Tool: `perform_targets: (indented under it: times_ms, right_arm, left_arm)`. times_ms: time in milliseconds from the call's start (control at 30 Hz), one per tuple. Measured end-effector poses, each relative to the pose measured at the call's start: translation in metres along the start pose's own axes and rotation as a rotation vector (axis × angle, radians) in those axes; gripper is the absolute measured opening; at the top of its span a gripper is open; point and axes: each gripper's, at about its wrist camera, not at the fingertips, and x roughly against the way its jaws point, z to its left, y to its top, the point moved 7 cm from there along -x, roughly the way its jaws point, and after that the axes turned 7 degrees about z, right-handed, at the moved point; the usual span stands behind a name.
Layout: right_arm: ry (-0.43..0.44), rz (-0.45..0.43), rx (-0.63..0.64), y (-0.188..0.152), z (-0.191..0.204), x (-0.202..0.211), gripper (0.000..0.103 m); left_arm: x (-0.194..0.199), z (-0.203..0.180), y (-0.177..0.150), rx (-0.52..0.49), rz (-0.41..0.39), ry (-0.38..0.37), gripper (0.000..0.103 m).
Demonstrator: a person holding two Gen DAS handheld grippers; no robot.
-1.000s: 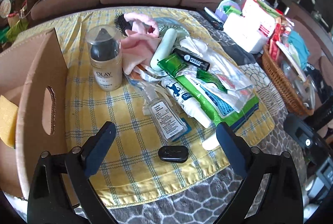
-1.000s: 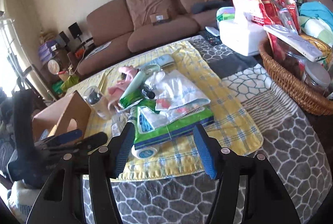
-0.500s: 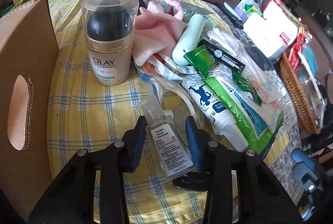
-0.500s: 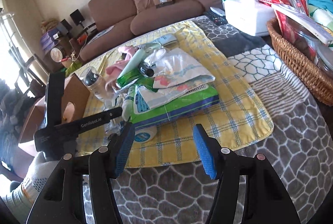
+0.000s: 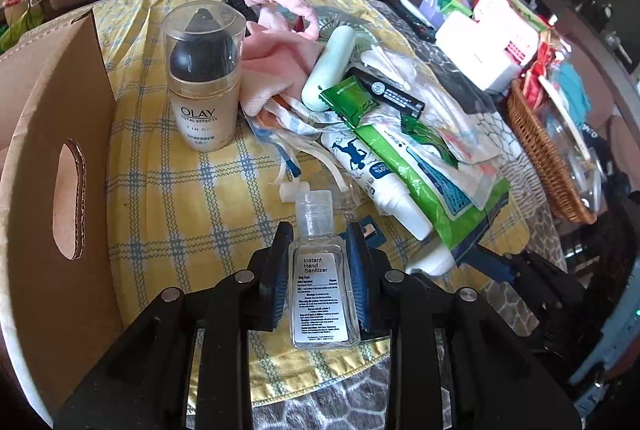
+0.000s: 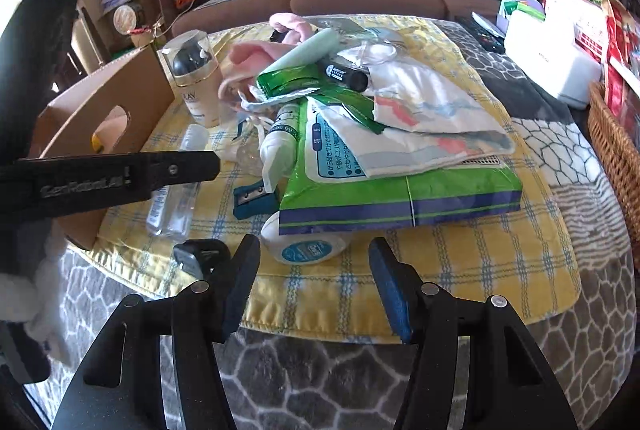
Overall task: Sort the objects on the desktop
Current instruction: 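Grasp the hand sanitizer bottle with the left gripper, then drop the sanitizer into the box while the right gripper drops a white round item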
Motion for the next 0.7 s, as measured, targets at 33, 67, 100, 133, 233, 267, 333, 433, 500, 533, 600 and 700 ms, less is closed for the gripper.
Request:
perform_targets:
  times_ms: [33, 67, 100, 133, 233, 267, 333, 433, 500, 533, 600, 700]
  right_arm:
    - [0.007, 0.0, -0.001, 0.001, 0.001, -0.002, 0.057]
    - [0.014, -0.002, -0.002, 0.002, 0.002, -0.003, 0.048]
    - [0.016, 0.0, -0.003, 0.002, 0.002, -0.004, 0.049]
    - [0.026, 0.0, -0.006, 0.003, 0.003, -0.003, 0.049]
    - [0.083, 0.014, -0.044, 0.001, 0.003, -0.002, 0.048]
    - [0.089, 0.017, -0.048, 0.0, 0.004, 0.001, 0.048]
    - [0.104, 0.021, -0.047, -0.005, 0.008, 0.008, 0.048]
    - [0.147, 0.002, -0.048, -0.011, 0.02, 0.028, 0.048]
    - [0.175, -0.037, -0.044, -0.011, 0.032, 0.047, 0.048]
    - [0.183, -0.059, -0.039, -0.01, 0.039, 0.056, 0.048]
    - [0.195, -0.101, -0.021, -0.007, 0.055, 0.075, 0.048]
    - [0.24, -0.14, -0.005, -0.001, 0.086, 0.098, 0.048]
  left_arm:
    - [0.004, -0.002, -0.001, -0.01, -0.004, -0.004, 0.025]
    - [0.008, -0.005, -0.001, -0.018, -0.007, -0.01, 0.025]
    - [0.012, -0.007, 0.0, -0.022, -0.011, -0.018, 0.025]
    - [0.017, -0.009, 0.0, -0.027, -0.017, -0.026, 0.025]
    - [0.032, -0.013, 0.002, -0.043, -0.03, -0.042, 0.025]
    - [0.038, -0.013, 0.003, -0.046, -0.033, -0.05, 0.025]
    - [0.053, -0.012, 0.002, -0.047, -0.04, -0.069, 0.025]
    - [0.083, -0.006, 0.0, -0.053, -0.069, -0.094, 0.025]
    - [0.107, 0.002, -0.002, -0.047, -0.094, -0.114, 0.025]
    - [0.119, 0.008, -0.002, -0.044, -0.104, -0.124, 0.025]
    - [0.144, 0.021, -0.002, -0.035, -0.124, -0.14, 0.025]
    - [0.183, 0.054, -0.004, -0.033, -0.159, -0.119, 0.025]
